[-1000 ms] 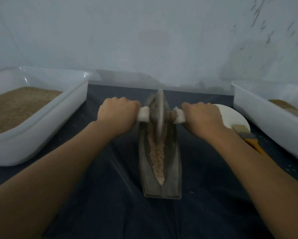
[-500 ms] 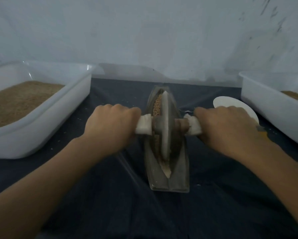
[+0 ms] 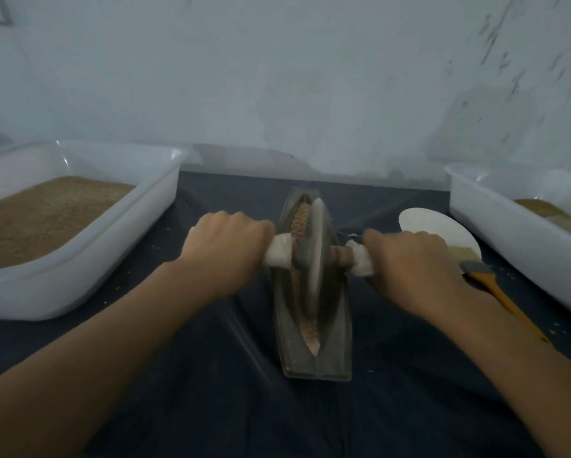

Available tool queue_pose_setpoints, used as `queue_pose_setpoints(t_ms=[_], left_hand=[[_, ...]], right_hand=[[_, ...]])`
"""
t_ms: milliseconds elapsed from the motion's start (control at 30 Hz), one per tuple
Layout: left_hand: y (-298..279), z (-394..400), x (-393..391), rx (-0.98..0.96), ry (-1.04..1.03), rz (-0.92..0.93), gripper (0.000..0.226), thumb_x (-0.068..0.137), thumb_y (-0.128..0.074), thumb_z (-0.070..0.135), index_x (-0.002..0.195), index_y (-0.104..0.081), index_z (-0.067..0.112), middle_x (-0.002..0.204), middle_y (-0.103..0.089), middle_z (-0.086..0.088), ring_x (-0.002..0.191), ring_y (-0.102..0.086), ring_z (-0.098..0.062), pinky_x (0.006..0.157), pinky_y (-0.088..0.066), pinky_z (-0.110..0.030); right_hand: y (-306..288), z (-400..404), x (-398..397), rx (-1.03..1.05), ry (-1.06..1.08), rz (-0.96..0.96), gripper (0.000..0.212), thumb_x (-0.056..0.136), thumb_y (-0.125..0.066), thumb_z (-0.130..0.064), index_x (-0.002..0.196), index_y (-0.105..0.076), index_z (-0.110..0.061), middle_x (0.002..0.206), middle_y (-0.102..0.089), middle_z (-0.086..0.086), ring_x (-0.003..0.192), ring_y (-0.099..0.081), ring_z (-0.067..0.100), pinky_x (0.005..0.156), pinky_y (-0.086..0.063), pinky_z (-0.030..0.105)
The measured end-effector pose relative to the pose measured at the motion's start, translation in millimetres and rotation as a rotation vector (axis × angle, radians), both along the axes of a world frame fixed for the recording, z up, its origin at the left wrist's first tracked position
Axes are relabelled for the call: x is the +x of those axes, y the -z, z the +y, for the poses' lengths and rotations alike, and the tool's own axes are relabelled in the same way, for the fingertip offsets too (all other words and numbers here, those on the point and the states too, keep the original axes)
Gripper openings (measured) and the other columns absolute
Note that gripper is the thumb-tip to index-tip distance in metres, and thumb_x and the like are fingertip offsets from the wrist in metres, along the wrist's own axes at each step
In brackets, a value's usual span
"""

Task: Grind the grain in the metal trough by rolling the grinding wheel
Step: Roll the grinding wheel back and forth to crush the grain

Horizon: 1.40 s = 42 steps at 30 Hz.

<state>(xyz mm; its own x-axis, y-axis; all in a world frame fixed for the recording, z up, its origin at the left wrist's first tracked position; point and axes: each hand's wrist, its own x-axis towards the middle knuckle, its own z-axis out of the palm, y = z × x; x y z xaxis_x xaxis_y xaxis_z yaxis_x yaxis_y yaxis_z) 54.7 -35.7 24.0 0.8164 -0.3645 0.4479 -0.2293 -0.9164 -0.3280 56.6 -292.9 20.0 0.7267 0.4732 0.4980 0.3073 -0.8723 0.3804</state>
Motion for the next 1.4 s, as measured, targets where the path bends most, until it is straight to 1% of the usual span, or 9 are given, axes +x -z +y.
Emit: queue_pose_setpoints(t_ms=[133, 233, 400, 633, 800, 933, 1067, 1200, 1400], left_hand=[[3, 13, -35, -0.028, 0.119, -0.054, 0.049, 0.057, -0.075, 0.029, 0.069, -0.027, 0.028, 0.053, -0.029, 0.010, 0.043, -0.024, -0.015, 0.046, -0.010, -0.023], [9, 12, -30, -0.030, 0.031, -0.049, 0.045, 0.060, -0.075, 0.029, 0.068, -0.031, 0.026, 0.052, -0.033, 0.009, 0.043, -0.027, -0.017, 0.046, -0.010, -0.023], [16, 3, 24, -0.053, -0.035, -0.102, 0.029, 0.076, -0.063, 0.031, 0.073, -0.035, 0.024, 0.068, -0.057, -0.001, 0.057, -0.054, -0.030, 0.049, -0.022, -0.031], [13, 4, 39, -0.135, -0.046, -0.029, 0.024, 0.080, -0.061, 0.031, 0.078, -0.038, 0.023, 0.070, -0.053, -0.001, 0.055, -0.038, -0.023, 0.051, -0.025, -0.030], [9, 9, -6, -0.013, 0.091, -0.063, 0.044, 0.067, -0.070, 0.034, 0.073, -0.028, 0.027, 0.059, -0.036, 0.008, 0.048, -0.030, -0.019, 0.046, -0.015, -0.026], [3, 12, -27, 0.042, 0.144, -0.130, 0.055, 0.049, -0.079, 0.026, 0.069, -0.028, 0.023, 0.051, -0.036, 0.006, 0.041, -0.023, -0.018, 0.047, -0.006, -0.021], [10, 7, -1, 0.012, 0.040, -0.084, 0.040, 0.068, -0.069, 0.035, 0.073, -0.031, 0.025, 0.059, -0.041, 0.005, 0.048, -0.033, -0.019, 0.046, -0.016, -0.027], [7, -1, 43, -0.026, -0.034, -0.077, 0.026, 0.078, -0.061, 0.031, 0.076, -0.036, 0.023, 0.068, -0.054, -0.003, 0.056, -0.046, -0.028, 0.049, -0.023, -0.031], [6, -2, 38, -0.070, -0.056, 0.004, 0.019, 0.079, -0.059, 0.030, 0.078, -0.040, 0.024, 0.071, -0.053, 0.000, 0.061, -0.050, -0.028, 0.054, -0.029, -0.032]], right_hand=[[-15, -4, -35, 0.002, -0.065, -0.009, 0.044, 0.048, -0.083, -0.013, 0.068, -0.044, -0.015, 0.049, -0.048, 0.004, 0.034, -0.042, 0.026, 0.044, -0.014, 0.020], [-14, 3, -21, -0.047, 0.002, 0.004, 0.034, 0.062, -0.077, -0.017, 0.073, -0.045, -0.015, 0.056, -0.053, 0.004, 0.042, -0.047, 0.029, 0.044, -0.022, 0.026], [-1, 12, 37, -0.002, 0.102, 0.042, 0.026, 0.079, -0.063, -0.023, 0.080, -0.037, -0.019, 0.070, -0.058, 0.005, 0.060, -0.055, 0.033, 0.048, -0.027, 0.032], [-8, 20, 48, -0.036, 0.141, 0.017, 0.027, 0.076, -0.064, -0.017, 0.079, -0.037, -0.019, 0.067, -0.056, 0.003, 0.052, -0.041, 0.028, 0.046, -0.025, 0.030], [-10, 4, -11, -0.076, 0.016, 0.013, 0.038, 0.069, -0.072, -0.030, 0.075, -0.036, -0.022, 0.057, -0.053, 0.000, 0.043, -0.042, 0.028, 0.045, -0.011, 0.026], [-5, -6, -34, 0.024, -0.032, 0.030, 0.046, 0.061, -0.079, -0.024, 0.069, -0.034, -0.021, 0.047, -0.046, 0.000, 0.036, -0.043, 0.028, 0.042, -0.025, 0.026], [1, 0, -1, 0.026, 0.014, 0.010, 0.036, 0.063, -0.077, -0.024, 0.072, -0.043, -0.017, 0.052, -0.051, 0.005, 0.041, -0.047, 0.031, 0.045, -0.018, 0.026], [5, 11, 54, 0.068, 0.092, 0.042, 0.018, 0.080, -0.060, -0.027, 0.084, -0.044, -0.019, 0.073, -0.061, 0.010, 0.063, -0.057, 0.035, 0.050, -0.027, 0.032], [-2, 14, 47, 0.023, 0.084, 0.007, 0.021, 0.081, -0.061, -0.024, 0.082, -0.041, -0.019, 0.070, -0.060, 0.006, 0.057, -0.053, 0.032, 0.046, -0.019, 0.030]])
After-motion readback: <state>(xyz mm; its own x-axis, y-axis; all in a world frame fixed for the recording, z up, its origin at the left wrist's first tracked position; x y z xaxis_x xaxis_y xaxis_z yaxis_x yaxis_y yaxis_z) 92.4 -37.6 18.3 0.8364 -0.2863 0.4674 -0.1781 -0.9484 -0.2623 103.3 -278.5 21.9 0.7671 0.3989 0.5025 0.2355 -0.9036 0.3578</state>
